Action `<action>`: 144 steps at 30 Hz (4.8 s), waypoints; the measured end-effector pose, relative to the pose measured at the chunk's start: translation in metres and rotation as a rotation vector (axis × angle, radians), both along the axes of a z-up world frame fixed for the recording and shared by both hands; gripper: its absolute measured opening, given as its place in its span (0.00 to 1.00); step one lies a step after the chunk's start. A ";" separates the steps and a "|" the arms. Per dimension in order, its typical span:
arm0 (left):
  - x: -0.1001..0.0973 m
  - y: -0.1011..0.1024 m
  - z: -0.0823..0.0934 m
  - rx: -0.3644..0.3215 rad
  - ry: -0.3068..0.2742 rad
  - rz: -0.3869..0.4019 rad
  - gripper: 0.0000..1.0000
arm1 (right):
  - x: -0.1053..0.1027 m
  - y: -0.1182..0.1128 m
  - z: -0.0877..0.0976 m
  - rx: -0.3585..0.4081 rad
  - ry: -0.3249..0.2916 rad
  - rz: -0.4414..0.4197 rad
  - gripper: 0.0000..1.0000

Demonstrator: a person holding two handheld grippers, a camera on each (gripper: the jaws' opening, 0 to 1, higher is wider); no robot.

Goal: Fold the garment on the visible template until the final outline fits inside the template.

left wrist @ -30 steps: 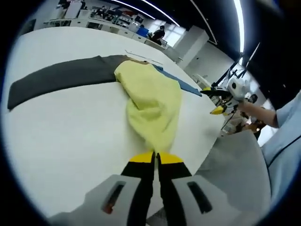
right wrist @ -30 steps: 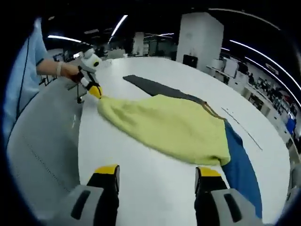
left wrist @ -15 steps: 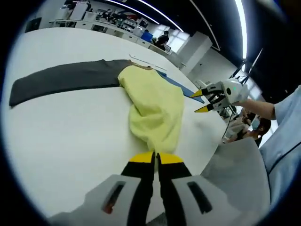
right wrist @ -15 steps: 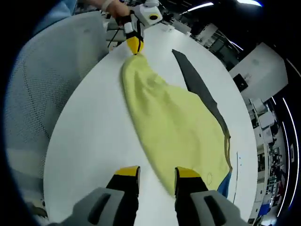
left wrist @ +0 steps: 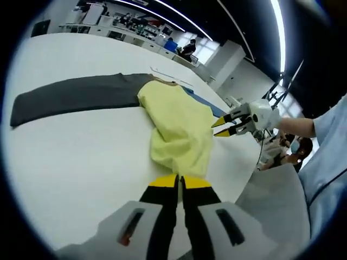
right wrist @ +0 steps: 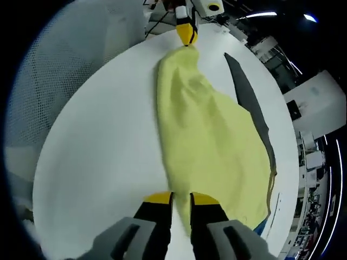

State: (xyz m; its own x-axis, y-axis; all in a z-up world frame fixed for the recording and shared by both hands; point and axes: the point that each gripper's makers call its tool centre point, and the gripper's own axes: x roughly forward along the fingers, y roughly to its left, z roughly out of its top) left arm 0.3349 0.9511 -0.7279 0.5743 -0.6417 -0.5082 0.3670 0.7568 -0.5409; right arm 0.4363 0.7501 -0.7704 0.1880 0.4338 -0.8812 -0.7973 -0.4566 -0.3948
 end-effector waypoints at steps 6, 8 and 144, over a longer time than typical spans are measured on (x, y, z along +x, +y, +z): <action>0.004 0.002 0.001 0.001 -0.003 0.001 0.00 | 0.000 0.002 -0.003 -0.008 0.006 0.000 0.00; 0.006 0.003 0.002 -0.001 -0.005 0.003 0.00 | 0.001 0.003 -0.001 0.005 0.016 -0.012 0.00; 0.133 0.042 0.004 0.060 -0.075 0.211 0.00 | 0.091 -0.012 0.027 0.558 0.395 -0.831 0.38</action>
State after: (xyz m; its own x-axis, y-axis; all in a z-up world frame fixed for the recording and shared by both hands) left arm 0.4684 0.9929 -0.7234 0.7301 -0.4734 -0.4927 0.2350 0.8511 -0.4696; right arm 0.5268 0.7377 -0.7437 0.3545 0.6611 -0.6613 -0.8917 0.4519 -0.0262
